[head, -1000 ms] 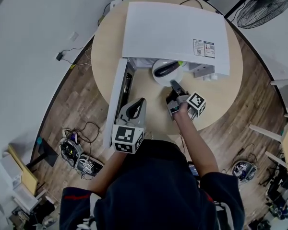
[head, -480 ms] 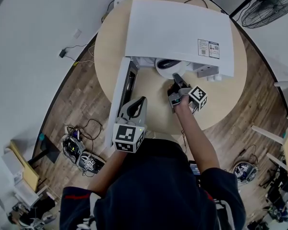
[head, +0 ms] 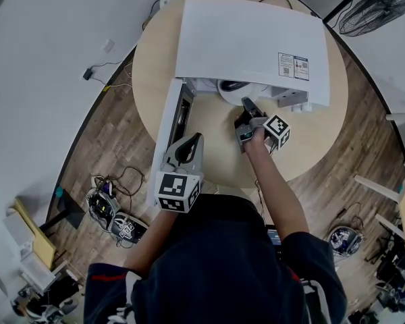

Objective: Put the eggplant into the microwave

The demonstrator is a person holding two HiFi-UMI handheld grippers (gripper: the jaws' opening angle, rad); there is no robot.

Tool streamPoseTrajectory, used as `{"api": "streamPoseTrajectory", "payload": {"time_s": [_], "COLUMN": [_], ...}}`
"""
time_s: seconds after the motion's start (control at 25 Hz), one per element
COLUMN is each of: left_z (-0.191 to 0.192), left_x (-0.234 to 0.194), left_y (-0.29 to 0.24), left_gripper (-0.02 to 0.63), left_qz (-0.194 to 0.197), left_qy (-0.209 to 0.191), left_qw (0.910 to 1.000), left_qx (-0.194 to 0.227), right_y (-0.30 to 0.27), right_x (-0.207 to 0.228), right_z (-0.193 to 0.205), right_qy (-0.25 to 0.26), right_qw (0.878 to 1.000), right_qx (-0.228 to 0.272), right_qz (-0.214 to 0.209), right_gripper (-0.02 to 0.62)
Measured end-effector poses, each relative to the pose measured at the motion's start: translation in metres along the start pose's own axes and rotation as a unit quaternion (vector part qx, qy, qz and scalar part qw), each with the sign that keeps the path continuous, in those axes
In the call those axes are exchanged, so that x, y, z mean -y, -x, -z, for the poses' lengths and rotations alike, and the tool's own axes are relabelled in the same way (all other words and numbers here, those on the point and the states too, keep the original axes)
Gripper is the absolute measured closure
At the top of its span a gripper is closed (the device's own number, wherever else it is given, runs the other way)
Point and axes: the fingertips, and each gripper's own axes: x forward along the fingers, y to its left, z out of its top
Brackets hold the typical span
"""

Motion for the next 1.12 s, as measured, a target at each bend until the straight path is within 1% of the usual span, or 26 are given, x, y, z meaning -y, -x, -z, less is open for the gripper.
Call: {"api": "streamPoseTrajectory", "payload": {"time_s": [0.44, 0.64, 0.68, 0.72, 0.8, 1.0, 1.12], "left_z": [0.003, 0.005, 0.005, 0.006, 0.006, 0.005, 0.005], "left_x": [0.003, 0.004, 0.004, 0.005, 0.005, 0.009, 0.012], "left_y": [0.000, -0.001, -0.001, -0.001, -0.002, -0.002, -0.004], "left_gripper": [0.589, 0.589, 0.589, 0.589, 0.589, 0.589, 0.589], "left_qz": [0.003, 0.006, 0.006, 0.007, 0.008, 0.017, 0.023], "left_qy": [-0.001, 0.001, 0.001, 0.001, 0.000, 0.000, 0.001], "left_qw": [1.0000, 1.0000, 1.0000, 1.0000, 0.9999, 0.9998, 0.9997], "left_qx": [-0.005, -0.006, -0.006, -0.006, -0.006, -0.006, -0.004], "right_y": [-0.008, -0.010, -0.010, -0.010, -0.010, -0.002, 0.005], "right_x": [0.000, -0.005, -0.006, -0.006, -0.008, -0.010, -0.007], "right_z": [-0.003, -0.001, 0.000, 0.000, 0.002, 0.008, 0.006], "right_qy": [-0.005, 0.016, 0.021, 0.027, 0.040, 0.082, 0.097], "right_qw": [1.000, 1.000, 1.000, 0.999, 0.999, 0.995, 0.994], "right_qx": [-0.002, -0.016, -0.020, -0.024, -0.031, -0.050, -0.052], "right_qz": [0.002, -0.006, -0.007, -0.007, -0.007, -0.005, 0.000], "right_gripper": [0.574, 0.571, 0.556, 0.521, 0.478, 0.463, 0.463]}}
